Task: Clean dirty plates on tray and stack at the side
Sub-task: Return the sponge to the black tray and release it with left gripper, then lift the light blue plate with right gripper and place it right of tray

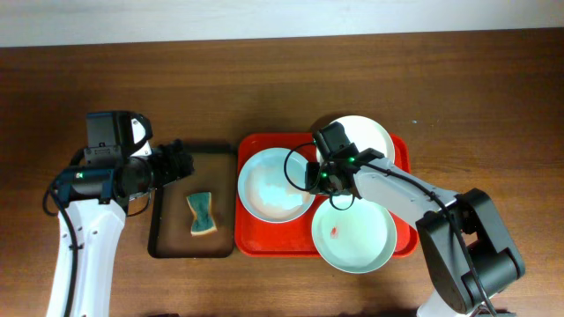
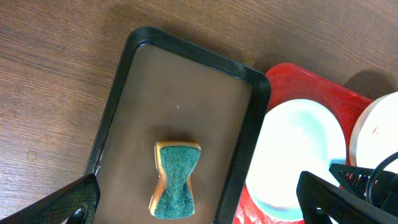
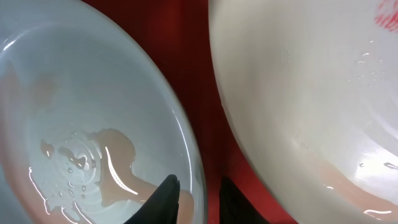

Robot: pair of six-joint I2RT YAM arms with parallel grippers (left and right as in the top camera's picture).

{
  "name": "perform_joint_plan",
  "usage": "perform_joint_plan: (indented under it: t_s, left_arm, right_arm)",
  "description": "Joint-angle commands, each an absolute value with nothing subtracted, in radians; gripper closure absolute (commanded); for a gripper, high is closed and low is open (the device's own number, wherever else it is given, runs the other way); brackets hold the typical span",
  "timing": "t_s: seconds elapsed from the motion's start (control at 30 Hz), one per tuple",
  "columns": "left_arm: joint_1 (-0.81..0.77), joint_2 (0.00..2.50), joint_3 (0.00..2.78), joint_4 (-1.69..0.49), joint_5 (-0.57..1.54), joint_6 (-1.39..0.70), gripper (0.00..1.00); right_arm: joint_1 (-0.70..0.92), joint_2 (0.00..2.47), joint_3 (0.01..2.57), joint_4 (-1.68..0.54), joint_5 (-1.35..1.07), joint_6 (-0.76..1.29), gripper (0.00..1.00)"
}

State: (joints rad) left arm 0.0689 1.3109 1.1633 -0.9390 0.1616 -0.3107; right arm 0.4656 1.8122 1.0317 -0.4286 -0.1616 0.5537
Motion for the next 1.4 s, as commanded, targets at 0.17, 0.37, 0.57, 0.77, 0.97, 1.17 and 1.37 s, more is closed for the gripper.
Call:
perform_joint_plan:
  t_s: [0.17, 0.37, 0.57, 0.77, 0.97, 1.17, 1.37]
  left_arm:
    - [0.073, 1.302, 1.174, -0.940, 0.176, -0.310, 0.01]
    - [0.073, 1.302, 1.174, -0.940, 0.176, -0.310, 0.01]
    - [0.073, 1.302, 1.174, -0.940, 0.176, -0.310, 0.01]
    - [0.073, 1.302, 1.174, -0.940, 0.176, -0.310, 0.01]
    - [0.073, 1.302, 1.174, -0.940, 0.176, -0.310, 0.01]
    - [0.073, 1.302, 1.174, -0.940, 0.176, -0.310, 0.01]
    - [0.073, 1.302, 1.174, -0.940, 0.176, -0.310, 0.01]
  right_arm:
    - [0.471, 1.846, 1.034, -0.414, -0.158, 0.559, 0.96]
    - [0.466, 1.703, 1.084, -0.538, -0.192, 0.558, 0.96]
    - [0.458, 1.596, 1.212, -0.744, -0.199, 0.557, 0.96]
    - [0.606, 1.646, 1.221, -0.541, -0.088, 0.649, 0.96]
    - [0.741, 1.787, 1.221, -0.310, 0.149, 0.699, 0.96]
    - [0.843, 1.790, 1.239, -0.141, 0.379, 0.317, 0.96]
    - [0.877, 1.777, 1.246, 0.095, 0.493, -0.041, 0.96]
